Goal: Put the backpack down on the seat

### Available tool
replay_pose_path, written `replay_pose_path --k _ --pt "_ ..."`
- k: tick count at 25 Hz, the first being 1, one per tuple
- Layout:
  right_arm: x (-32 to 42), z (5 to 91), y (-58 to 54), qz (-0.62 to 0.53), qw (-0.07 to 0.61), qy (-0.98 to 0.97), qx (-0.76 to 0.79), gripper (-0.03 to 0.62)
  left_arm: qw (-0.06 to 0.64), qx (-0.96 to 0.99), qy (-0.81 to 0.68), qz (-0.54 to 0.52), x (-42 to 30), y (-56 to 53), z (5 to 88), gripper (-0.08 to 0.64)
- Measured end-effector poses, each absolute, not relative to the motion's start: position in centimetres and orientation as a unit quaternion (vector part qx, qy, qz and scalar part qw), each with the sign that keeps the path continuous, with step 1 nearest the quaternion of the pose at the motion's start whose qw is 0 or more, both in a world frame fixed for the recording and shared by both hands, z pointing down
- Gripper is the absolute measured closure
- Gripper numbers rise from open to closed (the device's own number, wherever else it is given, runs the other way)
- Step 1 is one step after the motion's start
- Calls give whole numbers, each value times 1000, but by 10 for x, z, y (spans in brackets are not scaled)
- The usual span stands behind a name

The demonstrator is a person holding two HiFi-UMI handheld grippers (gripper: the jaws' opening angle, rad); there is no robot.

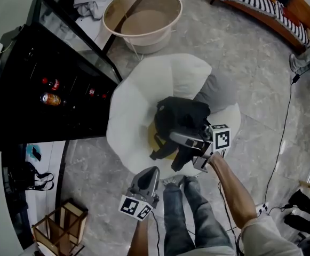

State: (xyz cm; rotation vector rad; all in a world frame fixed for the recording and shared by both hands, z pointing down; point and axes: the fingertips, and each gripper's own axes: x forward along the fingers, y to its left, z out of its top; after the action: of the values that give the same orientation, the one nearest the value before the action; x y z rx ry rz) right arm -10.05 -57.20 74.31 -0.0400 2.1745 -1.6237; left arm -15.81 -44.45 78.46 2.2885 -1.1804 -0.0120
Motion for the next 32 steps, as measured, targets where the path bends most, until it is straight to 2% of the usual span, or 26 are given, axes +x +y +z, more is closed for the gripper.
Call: replay_pose_path --k 14,17,23,32 --pt "-112 784 -601 -573 222 788 -34 548 285 859 -426 -1 -144 -458 797 528" --pt "-116 799 -597 -572 193 796 -50 534 287 859 -425 2 -143 -460 800 528" --pt "-106 853 -584 -555 99 815 -137 407 292 858 -423 11 -138 -458 811 528" --pt "-54 891 -549 -544 47 808 -219 397 299 863 -407 13 -124 -455 815 528"
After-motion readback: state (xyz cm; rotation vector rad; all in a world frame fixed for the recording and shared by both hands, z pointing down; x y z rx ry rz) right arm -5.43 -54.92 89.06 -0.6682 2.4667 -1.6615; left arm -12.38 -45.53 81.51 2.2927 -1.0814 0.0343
